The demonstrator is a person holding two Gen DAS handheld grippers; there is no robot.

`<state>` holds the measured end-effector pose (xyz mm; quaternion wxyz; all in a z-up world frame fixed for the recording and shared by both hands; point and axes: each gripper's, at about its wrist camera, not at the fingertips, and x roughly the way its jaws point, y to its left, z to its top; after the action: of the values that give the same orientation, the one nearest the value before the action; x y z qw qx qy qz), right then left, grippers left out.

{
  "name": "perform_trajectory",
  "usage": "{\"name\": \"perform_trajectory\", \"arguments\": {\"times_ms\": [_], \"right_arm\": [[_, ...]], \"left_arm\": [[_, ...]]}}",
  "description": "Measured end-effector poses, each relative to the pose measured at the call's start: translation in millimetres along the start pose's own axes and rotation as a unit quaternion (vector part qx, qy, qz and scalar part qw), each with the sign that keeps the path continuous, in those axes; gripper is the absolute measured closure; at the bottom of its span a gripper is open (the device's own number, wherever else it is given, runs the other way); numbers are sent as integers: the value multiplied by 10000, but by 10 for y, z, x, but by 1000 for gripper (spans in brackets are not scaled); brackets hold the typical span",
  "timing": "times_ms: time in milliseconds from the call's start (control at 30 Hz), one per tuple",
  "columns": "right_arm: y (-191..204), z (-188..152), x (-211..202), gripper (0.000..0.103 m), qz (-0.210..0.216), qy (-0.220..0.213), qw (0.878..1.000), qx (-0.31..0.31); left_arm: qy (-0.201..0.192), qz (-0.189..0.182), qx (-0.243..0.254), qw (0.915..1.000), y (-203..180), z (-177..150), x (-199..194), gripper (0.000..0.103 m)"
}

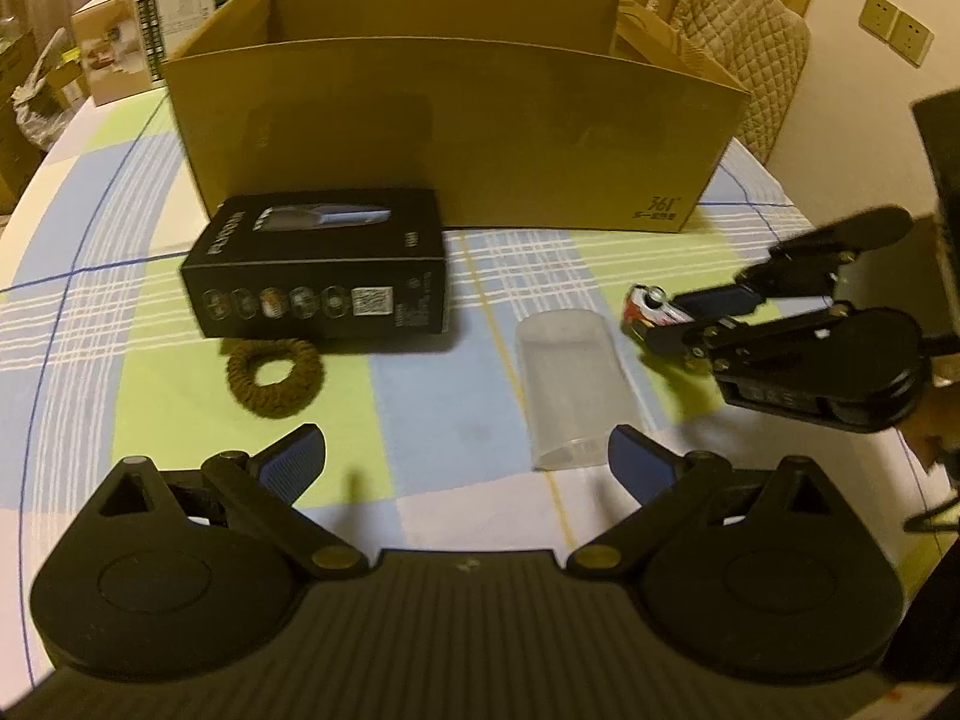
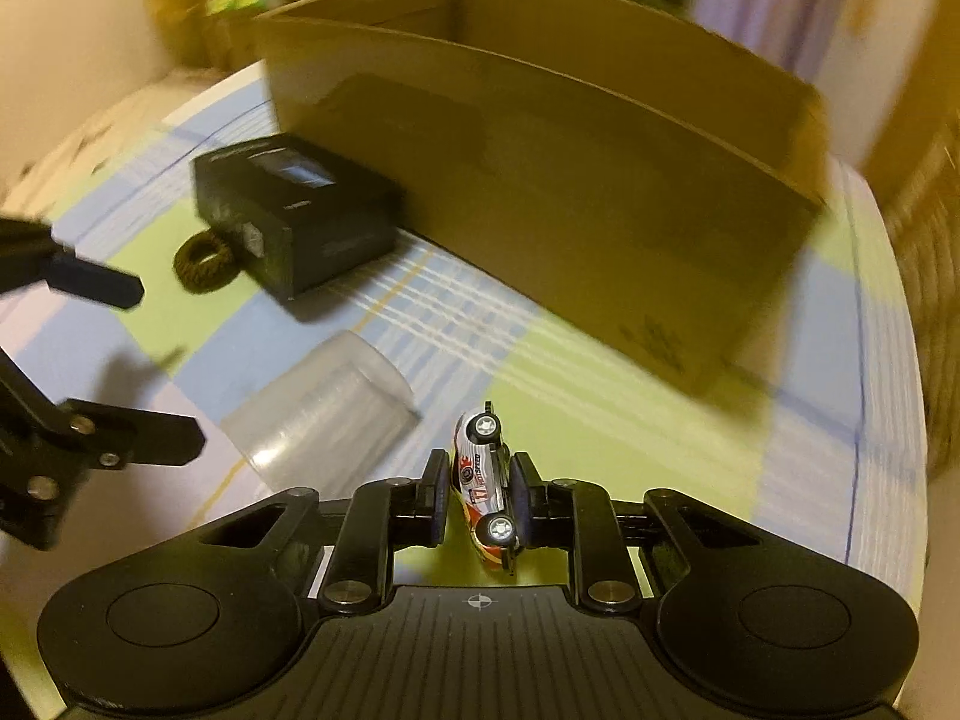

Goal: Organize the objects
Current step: 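Grasp the toy race car with the right gripper while the left grasps the clear cup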

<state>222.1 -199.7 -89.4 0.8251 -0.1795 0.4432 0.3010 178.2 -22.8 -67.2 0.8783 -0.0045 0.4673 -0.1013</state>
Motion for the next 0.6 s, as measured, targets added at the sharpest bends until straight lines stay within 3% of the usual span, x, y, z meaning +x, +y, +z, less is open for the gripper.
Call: {"name": "perform_trajectory", "arguments": {"times_ms": [133, 400, 600], "right_arm": [[-142, -148, -111, 85, -69, 25, 9982, 594], [-355, -356, -262, 85, 133, -64, 9895, 1441], [-354, -386, -296, 85, 91, -110, 9890, 1471]], "left_arm": [[27, -61, 133, 9999, -121, 59, 78, 6], [242, -230, 208, 9992, -357, 116, 382, 26], [304, -275, 259, 9988, -484, 149, 531, 44]]}}
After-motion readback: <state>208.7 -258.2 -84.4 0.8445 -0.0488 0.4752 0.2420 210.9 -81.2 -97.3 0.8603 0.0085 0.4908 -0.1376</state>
